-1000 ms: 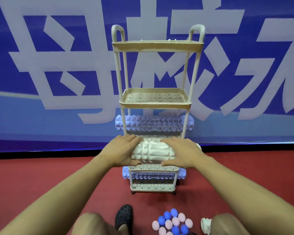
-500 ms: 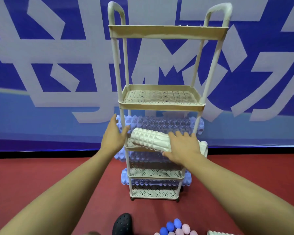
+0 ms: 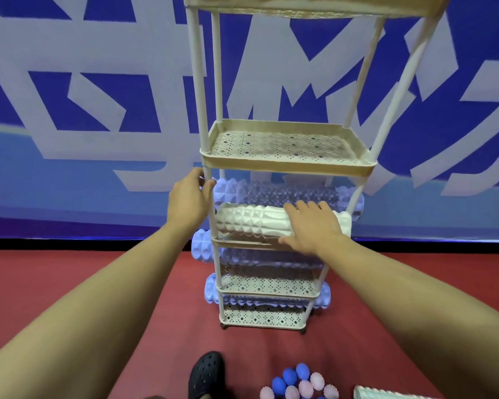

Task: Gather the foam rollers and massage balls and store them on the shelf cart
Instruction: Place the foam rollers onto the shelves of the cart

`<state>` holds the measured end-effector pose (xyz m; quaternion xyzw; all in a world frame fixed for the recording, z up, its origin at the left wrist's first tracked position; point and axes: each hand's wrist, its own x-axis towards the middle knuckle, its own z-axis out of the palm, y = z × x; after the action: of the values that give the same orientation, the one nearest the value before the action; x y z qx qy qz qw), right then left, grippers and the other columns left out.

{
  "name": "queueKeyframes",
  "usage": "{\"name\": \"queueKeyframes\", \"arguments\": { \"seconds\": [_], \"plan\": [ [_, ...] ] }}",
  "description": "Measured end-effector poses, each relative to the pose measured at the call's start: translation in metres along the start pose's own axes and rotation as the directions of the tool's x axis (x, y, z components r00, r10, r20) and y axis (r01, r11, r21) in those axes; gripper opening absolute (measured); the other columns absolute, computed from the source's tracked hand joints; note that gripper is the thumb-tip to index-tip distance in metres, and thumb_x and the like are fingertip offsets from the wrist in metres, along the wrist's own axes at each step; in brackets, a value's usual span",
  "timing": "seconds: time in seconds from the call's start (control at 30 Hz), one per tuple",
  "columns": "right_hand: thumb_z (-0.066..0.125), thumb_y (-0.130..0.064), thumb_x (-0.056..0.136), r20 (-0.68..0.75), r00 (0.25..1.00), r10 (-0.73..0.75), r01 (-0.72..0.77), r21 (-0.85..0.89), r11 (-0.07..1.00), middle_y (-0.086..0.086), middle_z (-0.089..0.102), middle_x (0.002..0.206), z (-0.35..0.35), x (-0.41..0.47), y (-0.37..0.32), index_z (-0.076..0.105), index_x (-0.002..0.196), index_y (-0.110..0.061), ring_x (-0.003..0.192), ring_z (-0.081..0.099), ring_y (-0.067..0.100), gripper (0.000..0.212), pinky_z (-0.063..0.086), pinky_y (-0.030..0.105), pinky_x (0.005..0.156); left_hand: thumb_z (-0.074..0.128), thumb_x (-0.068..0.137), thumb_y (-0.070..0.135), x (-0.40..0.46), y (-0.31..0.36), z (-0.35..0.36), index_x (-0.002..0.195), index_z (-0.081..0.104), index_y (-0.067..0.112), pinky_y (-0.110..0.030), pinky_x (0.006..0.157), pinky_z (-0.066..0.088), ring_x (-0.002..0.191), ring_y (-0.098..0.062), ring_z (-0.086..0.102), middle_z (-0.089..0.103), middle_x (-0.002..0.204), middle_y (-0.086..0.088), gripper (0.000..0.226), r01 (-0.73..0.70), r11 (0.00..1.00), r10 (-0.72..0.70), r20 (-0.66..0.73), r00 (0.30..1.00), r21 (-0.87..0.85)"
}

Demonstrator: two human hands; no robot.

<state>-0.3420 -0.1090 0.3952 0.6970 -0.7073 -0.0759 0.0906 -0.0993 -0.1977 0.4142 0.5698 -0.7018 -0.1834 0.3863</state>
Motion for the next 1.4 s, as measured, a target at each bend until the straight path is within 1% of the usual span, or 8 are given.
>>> {"name": "queueKeyframes", "arguments": {
  "seconds": [0.33, 0.53, 0.7, 0.87, 0.93, 1.13, 1.3, 1.4],
  "plan": [
    [0.053, -0.074, 0.086, 0.219, 0.974, -0.053, 0.057, -0.009, 0.998, 0.008, 0.054, 0.14, -0.016, 0.024, 0.011, 0.04, 0.144, -0.024, 0.129, 0.053, 0.032, 0.078, 0.03, 0.05, 0.109, 0.052, 0.104, 0.031, 0.004, 0.002, 0.002, 0.105, 0.059, 0.015, -0.036, 0.073, 0.04, 0.085, -0.026, 0.059, 0.07, 0.101, -0.001, 0.017, -0.015, 0.998, 0.016, -0.016, 1.0, 0.062],
    [0.055, -0.072, 0.087, 0.183, 0.977, -0.108, 0.121, -0.063, 0.991, 0.009, 0.053, 0.14, -0.022, 0.027, 0.015, 0.039, 0.145, -0.024, 0.129, 0.052, 0.032, 0.078, 0.031, 0.048, 0.109, 0.053, 0.105, 0.031, 0.003, 0.004, 0.001, 0.11, 0.06, 0.013, -0.037, 0.075, 0.041, 0.094, -0.031, 0.063, 0.071, 0.105, -0.004, 0.02, -0.008, 0.997, 0.008, -0.003, 1.0, 0.074],
    [0.052, -0.071, 0.09, 0.162, 0.972, -0.167, 0.18, -0.066, 0.982, 0.011, 0.055, 0.14, -0.021, 0.035, 0.013, 0.037, 0.146, -0.023, 0.128, 0.054, 0.031, 0.075, 0.03, 0.049, 0.111, 0.052, 0.105, 0.031, 0.003, 0.001, 0.002, 0.107, 0.059, 0.016, -0.039, 0.076, 0.042, 0.09, -0.03, 0.066, 0.072, 0.108, -0.003, 0.017, -0.009, 0.996, 0.01, -0.01, 1.0, 0.087],
    [0.055, -0.07, 0.087, 0.176, 0.965, -0.197, 0.211, -0.069, 0.975, 0.007, 0.062, 0.128, -0.027, 0.043, 0.022, 0.045, 0.136, -0.026, 0.117, 0.061, 0.031, 0.067, 0.043, 0.045, 0.097, 0.052, 0.105, 0.032, 0.003, 0.003, 0.006, 0.109, 0.059, 0.017, -0.038, 0.076, 0.042, 0.088, -0.027, 0.063, 0.072, 0.11, -0.002, 0.017, -0.014, 0.997, 0.016, -0.021, 1.0, 0.079],
    [0.058, -0.069, 0.085, 0.136, 0.971, -0.196, 0.212, -0.116, 0.97, 0.006, 0.062, 0.127, -0.033, 0.047, 0.022, 0.045, 0.137, -0.027, 0.117, 0.06, 0.03, 0.068, 0.045, 0.045, 0.099, 0.052, 0.105, 0.032, 0.004, 0.003, 0.006, 0.11, 0.06, 0.017, -0.037, 0.075, 0.041, 0.089, -0.027, 0.063, 0.072, 0.11, -0.002, 0.018, -0.012, 0.997, 0.014, -0.025, 1.0, 0.08],
    [0.057, -0.066, 0.089, 0.025, 0.976, -0.215, 0.216, -0.113, 0.97, 0.006, 0.061, 0.126, -0.048, 0.04, 0.034, 0.036, 0.149, -0.026, 0.113, 0.063, 0.03, 0.075, 0.047, 0.038, 0.081, 0.053, 0.104, 0.028, 0.004, 0.007, 0.004, 0.106, 0.059, 0.013, -0.04, 0.076, 0.043, 0.094, -0.034, 0.063, 0.072, 0.102, -0.003, 0.017, -0.008, 0.996, 0.01, -0.018, 1.0, 0.087],
    [0.053, -0.065, 0.093, -0.014, 0.977, -0.215, 0.211, -0.131, 0.969, 0.008, 0.058, 0.137, -0.05, 0.035, 0.033, 0.026, 0.156, -0.024, 0.119, 0.06, 0.032, 0.079, 0.049, 0.039, 0.087, 0.053, 0.104, 0.028, 0.002, 0.01, 0.001, 0.104, 0.059, 0.012, -0.043, 0.079, 0.046, 0.093, -0.034, 0.062, 0.071, 0.1, -0.004, 0.017, 0.01, 0.997, -0.01, 0.001, 1.0, 0.08],
    [0.055, -0.06, 0.095, 0.058, 0.984, -0.169, 0.171, -0.033, 0.985, 0.006, 0.061, 0.13, -0.049, 0.04, 0.035, 0.041, 0.144, -0.024, 0.11, 0.063, 0.029, 0.062, 0.05, 0.039, 0.085, 0.053, 0.104, 0.028, 0.003, 0.01, 0.0, 0.103, 0.059, 0.012, -0.044, 0.08, 0.047, 0.094, -0.035, 0.062, 0.07, 0.101, -0.005, 0.017, 0.012, 0.997, -0.013, 0.014, 1.0, 0.082]
  ]
}}
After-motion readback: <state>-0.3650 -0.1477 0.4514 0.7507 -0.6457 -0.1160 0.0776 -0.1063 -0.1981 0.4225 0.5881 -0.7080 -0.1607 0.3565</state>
